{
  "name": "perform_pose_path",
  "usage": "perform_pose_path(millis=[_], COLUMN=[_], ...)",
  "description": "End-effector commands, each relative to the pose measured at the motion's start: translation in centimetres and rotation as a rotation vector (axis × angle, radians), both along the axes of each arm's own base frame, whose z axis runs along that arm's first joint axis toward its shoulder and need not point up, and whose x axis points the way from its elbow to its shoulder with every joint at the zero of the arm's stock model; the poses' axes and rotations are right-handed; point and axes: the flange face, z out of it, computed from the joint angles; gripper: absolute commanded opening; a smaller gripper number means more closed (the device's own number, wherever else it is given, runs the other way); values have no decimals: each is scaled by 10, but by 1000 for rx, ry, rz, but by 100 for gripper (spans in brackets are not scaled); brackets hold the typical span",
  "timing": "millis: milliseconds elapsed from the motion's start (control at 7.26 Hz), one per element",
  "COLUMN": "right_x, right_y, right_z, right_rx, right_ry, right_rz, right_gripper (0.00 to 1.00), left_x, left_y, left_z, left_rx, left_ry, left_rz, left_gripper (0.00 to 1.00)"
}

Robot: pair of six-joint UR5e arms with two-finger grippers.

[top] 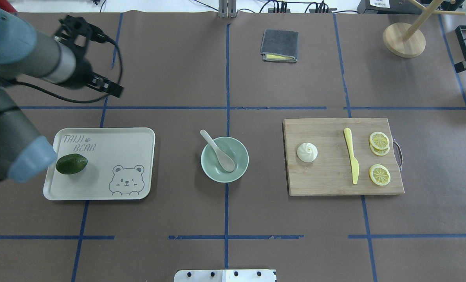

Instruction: Put spoon and bun in bowl

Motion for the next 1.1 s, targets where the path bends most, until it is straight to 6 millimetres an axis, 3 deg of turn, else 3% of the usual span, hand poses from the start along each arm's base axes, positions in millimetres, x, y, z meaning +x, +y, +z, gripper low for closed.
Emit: perform_pose_path(millis=[0,138,275,413,551,688,964], right_x=[-18,-51,-77,-111,-146,-178,-305], right_y=[11,16,14,26,37,46,80], right_z=[-28,-45,-66,-88,-103,-111,-123], right_rx=[27,1,-2,-12,-32,-57,-29], right_ry=[-38,-57,-73,-70,-64,-68,19], right_rz=[-34,-50,-64,-44,-28,-34,-3], right_gripper=[100,100,100,100,100,100,100], left_x=[-193,-265,-303,-337,-360,-363,-362], left_y=[-19,-26,-13,-7,21,42,38], left_z=[132,192,261,297,329,342,336], left_rx=[22,-1,-162,-291,-382,-445,-438], left_ry=[-43,-98,-109,-99,-90,-85,-85], left_rz=[152,129,79,28,-11,-18,-20], left_gripper=[100,100,100,100,100,100,100])
